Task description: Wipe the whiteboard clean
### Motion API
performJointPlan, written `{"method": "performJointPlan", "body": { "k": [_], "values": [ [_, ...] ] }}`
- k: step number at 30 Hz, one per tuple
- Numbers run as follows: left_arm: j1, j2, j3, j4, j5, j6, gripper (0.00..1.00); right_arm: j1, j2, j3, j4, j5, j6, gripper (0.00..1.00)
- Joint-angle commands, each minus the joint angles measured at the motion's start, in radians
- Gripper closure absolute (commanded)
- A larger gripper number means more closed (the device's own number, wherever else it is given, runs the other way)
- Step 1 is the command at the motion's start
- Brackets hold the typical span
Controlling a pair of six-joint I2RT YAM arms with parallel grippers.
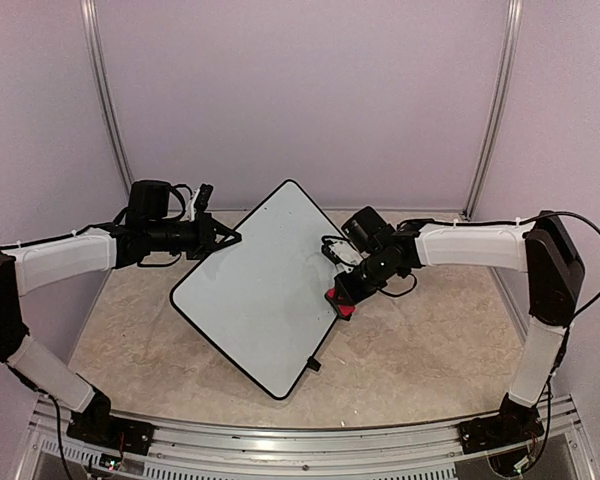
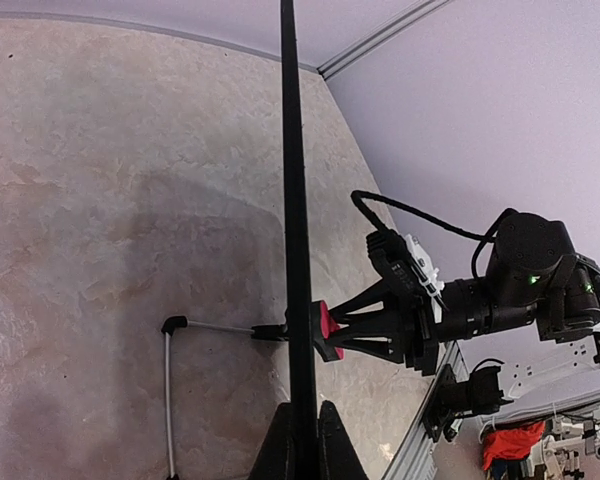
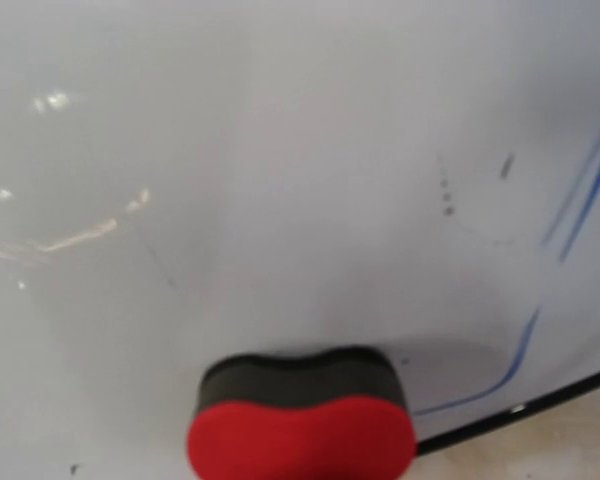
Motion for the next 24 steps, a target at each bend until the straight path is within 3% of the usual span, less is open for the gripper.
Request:
{"method": "performJointPlan", "body": {
  "k": [1, 14, 24],
  "values": [
    [-0.013, 0.0, -0.005, 0.049, 0.024, 0.073, 1.0, 0.01, 0.033, 0.02, -0.023, 0.053, -0.017, 0.81],
    [-0.012, -0.002, -0.006, 0.053, 0.031, 0.068, 1.0, 0.026, 0.046, -0.045, -0.087, 0.065, -0.044, 0.82],
    [-0.013, -0.001, -0.007, 0.053, 0.031, 0.068, 1.0, 0.032, 0.069, 0.056, -0.066, 0.046, -0.038, 0.82]
  ]
}}
